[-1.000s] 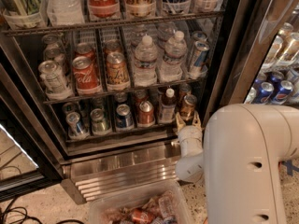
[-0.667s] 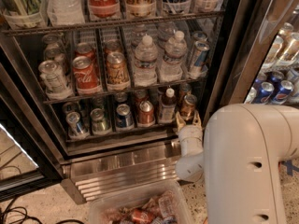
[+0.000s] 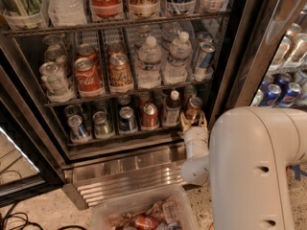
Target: Pick orange can from bottom shelf of fridge
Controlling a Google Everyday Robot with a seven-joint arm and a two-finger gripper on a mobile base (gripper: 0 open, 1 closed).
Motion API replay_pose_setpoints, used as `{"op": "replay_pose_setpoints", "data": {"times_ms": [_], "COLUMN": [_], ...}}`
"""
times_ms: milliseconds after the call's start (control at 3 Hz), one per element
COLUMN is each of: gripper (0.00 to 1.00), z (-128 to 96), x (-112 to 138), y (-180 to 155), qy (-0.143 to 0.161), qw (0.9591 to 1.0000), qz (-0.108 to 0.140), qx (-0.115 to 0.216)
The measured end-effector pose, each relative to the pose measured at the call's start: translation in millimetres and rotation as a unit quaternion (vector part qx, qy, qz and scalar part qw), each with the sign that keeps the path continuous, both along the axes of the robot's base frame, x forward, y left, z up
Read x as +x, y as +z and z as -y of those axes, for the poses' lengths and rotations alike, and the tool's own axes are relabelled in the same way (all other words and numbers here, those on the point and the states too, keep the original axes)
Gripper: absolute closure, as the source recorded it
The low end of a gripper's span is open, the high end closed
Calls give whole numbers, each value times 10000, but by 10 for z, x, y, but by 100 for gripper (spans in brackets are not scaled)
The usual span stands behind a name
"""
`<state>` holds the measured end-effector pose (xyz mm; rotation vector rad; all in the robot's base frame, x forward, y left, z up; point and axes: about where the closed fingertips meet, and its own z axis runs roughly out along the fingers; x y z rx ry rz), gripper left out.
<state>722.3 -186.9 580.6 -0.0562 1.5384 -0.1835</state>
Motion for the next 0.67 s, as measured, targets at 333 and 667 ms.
{"op": "replay_pose_setpoints", "data": {"times_ms": [333, 667], "gripper": [42, 43], "z": [13, 9], "x": [120, 153], "y": [97, 96], "qy": [10, 20], "qw": [9999, 9999], "qz": [148, 161], "qx": [24, 31]}}
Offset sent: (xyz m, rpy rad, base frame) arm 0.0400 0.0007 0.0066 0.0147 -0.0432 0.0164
